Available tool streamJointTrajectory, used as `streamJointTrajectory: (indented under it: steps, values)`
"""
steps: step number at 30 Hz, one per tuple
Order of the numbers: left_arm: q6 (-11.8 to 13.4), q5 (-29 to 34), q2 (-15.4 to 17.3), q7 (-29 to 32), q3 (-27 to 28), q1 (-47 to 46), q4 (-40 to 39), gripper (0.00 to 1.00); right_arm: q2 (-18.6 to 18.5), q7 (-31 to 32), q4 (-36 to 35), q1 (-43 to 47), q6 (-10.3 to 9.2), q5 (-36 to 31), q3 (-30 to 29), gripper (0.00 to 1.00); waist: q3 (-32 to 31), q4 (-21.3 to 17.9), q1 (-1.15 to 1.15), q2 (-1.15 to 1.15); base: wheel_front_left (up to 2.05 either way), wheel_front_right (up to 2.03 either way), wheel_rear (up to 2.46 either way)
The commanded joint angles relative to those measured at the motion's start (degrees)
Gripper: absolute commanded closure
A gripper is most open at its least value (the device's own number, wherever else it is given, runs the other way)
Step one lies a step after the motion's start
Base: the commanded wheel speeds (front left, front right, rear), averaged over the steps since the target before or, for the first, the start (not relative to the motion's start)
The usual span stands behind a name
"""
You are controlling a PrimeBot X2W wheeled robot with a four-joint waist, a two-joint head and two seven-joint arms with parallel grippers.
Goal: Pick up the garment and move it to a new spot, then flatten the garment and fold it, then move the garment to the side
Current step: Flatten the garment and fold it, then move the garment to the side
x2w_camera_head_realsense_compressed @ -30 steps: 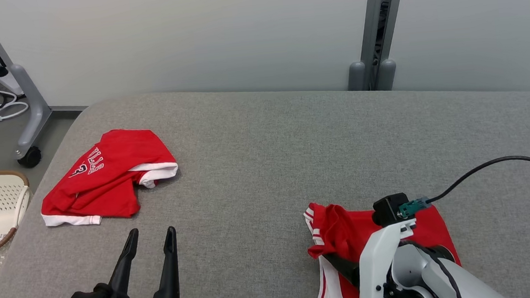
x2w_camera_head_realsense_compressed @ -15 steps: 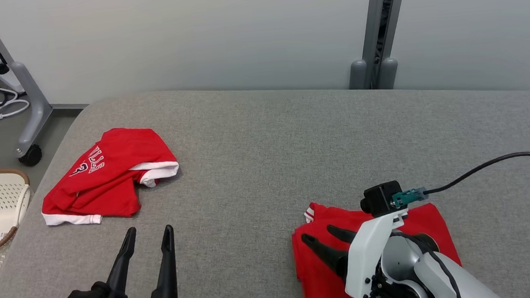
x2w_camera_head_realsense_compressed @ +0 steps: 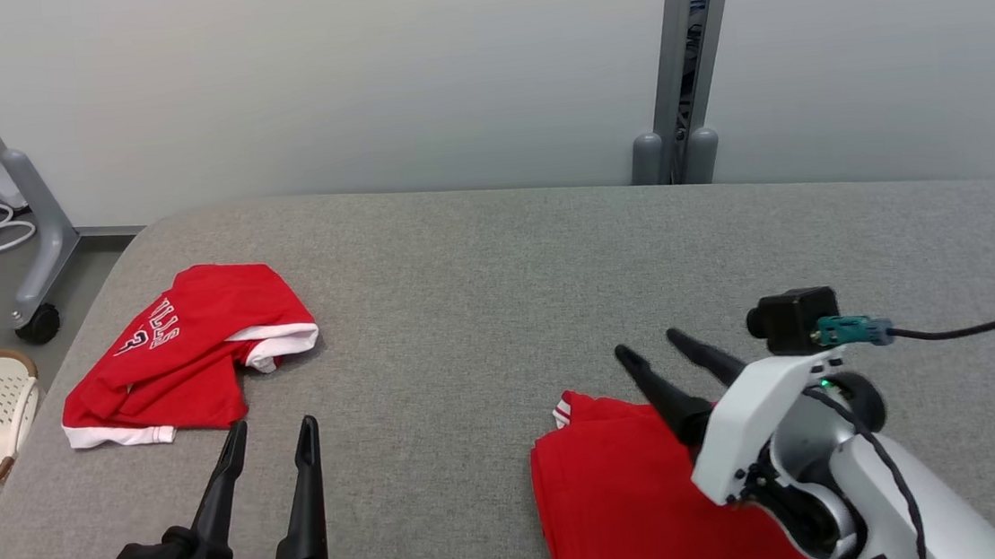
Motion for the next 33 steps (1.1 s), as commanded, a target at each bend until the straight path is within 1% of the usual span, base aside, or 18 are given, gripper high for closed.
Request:
streamJointTrajectory:
  steps: [1, 3, 4, 6, 10, 14, 18, 23, 27, 33]
  values:
    - [0.0, 0.1, 0.2, -0.1, 0.3, 0.0, -0.4, 0.0, -1.4, -1.3, -0.7, -0.1, 0.01, -1.5, -0.5, 0.0, -0.1, -0.3, 0.0, 0.0, 0.0, 0.0, 0.0]
    - [0.0, 0.1, 0.1, -0.1, 0.4, -0.1, -0.8, 0.0, -3.7, -4.2, -1.7, -0.1, 0.01, -5.1, -1.0, 0.0, -0.1, -0.8, 0.0, 0.0, 0.0, 0.0, 0.0]
    - [0.0, 0.1, 0.1, -0.1, 0.5, -0.2, -1.3, 0.0, -5.9, -7.3, -2.3, 0.7, 0.01, -8.2, -1.7, 0.0, -0.1, -1.3, 0.0, 0.0, 0.0, 0.0, 0.0]
    - [0.0, 0.2, 0.1, -0.1, 0.6, -0.5, -1.8, 0.0, -7.8, -10.5, -2.5, 1.8, 0.01, -10.4, -3.2, 0.0, 0.0, -1.7, 0.0, 0.0, 0.0, 0.0, 0.0]
    - [0.0, 0.3, -0.1, -0.1, 1.0, -0.4, -2.6, 0.0, -9.8, -15.7, -2.2, 4.3, 0.01, -12.8, -7.8, 0.0, 0.1, -2.7, 0.0, 0.0, 0.0, 0.0, 0.0]
    - [0.0, 0.5, -0.2, -0.1, 1.0, 0.1, -3.1, 0.0, -10.7, -20.7, -2.1, 7.5, 0.01, -16.1, -11.6, 0.0, 0.2, -3.7, 0.0, 0.0, 0.0, 0.0, 0.0]
    - [0.0, 0.7, -0.3, -0.1, 1.1, 0.6, -3.3, 0.0, -9.7, -24.3, -1.3, 11.0, 0.01, -17.9, -15.3, 0.0, 0.2, -4.4, 0.0, 0.0, 0.0, 0.0, 0.0]
    - [0.0, 1.2, -0.4, -0.1, 0.6, 1.3, -3.5, 0.0, -7.4, -26.2, 0.2, 14.7, 0.01, -18.8, -18.1, 0.0, 0.3, -5.2, 0.0, 0.0, 0.0, 0.0, 0.0]
    - [0.0, 0.9, -0.4, -0.1, 0.2, 1.8, -3.8, 0.0, -6.5, -26.9, 1.2, 16.1, 0.01, -19.0, -18.4, 0.0, 0.5, -5.7, 0.0, 0.0, 0.0, 0.0, 0.0]
    - [0.0, 1.2, -0.4, -0.1, 0.2, 2.3, -4.2, 0.0, -6.3, -27.4, 2.1, 16.4, 0.01, -19.1, -18.0, 0.0, 0.7, -6.0, 0.0, 0.0, 0.0, 0.0, 0.0]
